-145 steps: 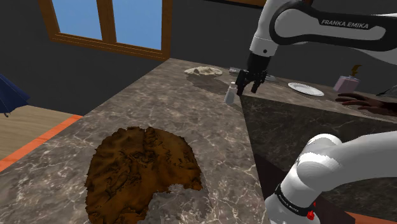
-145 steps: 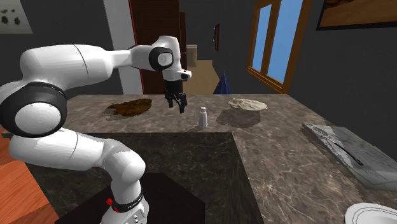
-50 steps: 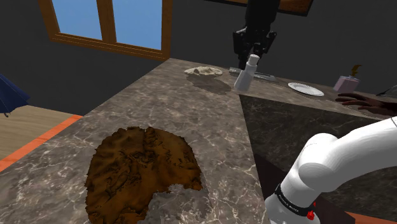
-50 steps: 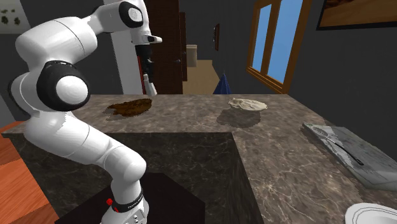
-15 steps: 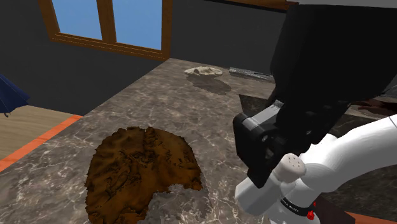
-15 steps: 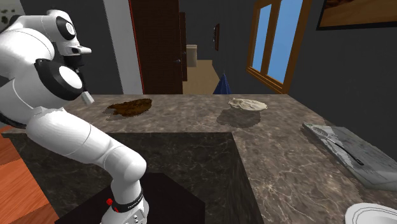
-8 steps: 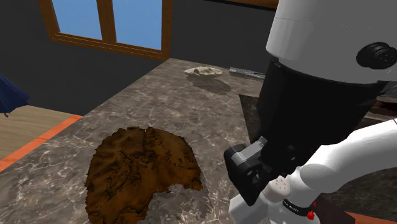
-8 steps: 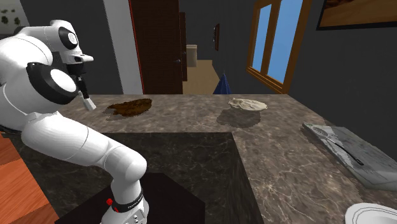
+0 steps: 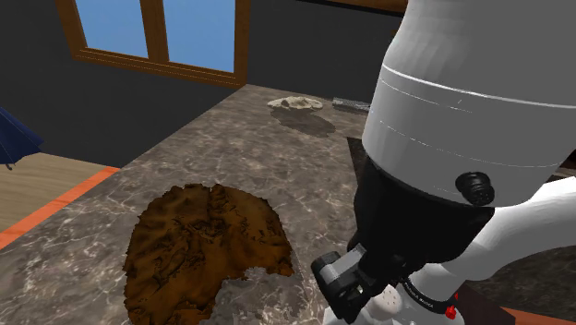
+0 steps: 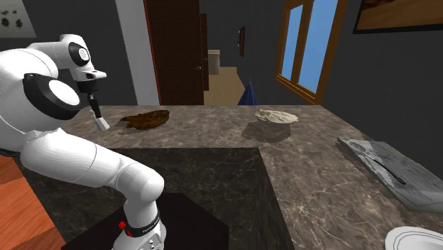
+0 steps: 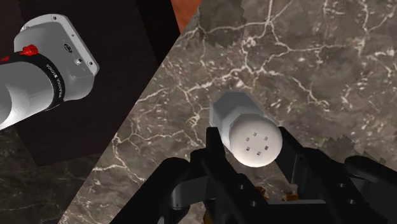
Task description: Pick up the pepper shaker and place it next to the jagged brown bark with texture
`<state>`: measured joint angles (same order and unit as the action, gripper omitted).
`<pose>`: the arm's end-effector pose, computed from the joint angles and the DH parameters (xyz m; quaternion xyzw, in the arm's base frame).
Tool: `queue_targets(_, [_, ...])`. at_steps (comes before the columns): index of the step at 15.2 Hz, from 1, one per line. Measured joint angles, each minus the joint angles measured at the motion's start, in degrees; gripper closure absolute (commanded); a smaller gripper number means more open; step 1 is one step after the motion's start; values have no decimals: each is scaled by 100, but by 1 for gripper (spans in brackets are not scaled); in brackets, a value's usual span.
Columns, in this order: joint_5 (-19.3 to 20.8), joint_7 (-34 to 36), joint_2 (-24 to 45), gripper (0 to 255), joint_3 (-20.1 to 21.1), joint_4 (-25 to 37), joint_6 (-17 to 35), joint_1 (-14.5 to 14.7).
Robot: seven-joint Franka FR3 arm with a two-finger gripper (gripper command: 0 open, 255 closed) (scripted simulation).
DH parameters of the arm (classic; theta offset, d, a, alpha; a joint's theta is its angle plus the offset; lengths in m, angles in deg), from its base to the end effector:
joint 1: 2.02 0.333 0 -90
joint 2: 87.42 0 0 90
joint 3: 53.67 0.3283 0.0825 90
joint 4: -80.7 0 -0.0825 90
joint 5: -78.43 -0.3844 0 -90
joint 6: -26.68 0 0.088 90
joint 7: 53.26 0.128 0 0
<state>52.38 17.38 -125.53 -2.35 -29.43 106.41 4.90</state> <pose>0.0688 0.4312 0.5951 0.9881 -0.1452 0.0019 0.0504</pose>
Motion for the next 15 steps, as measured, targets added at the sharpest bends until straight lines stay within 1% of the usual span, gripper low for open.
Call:
queue_targets(8, [-165, -113, -192, 255, 115, -691, 526, 105])
queue_targets(14, [-179, -117, -201, 255, 133, -736, 568, 109])
queue_targets(15, [-180, -117, -201, 0, 133, -736, 569, 109])
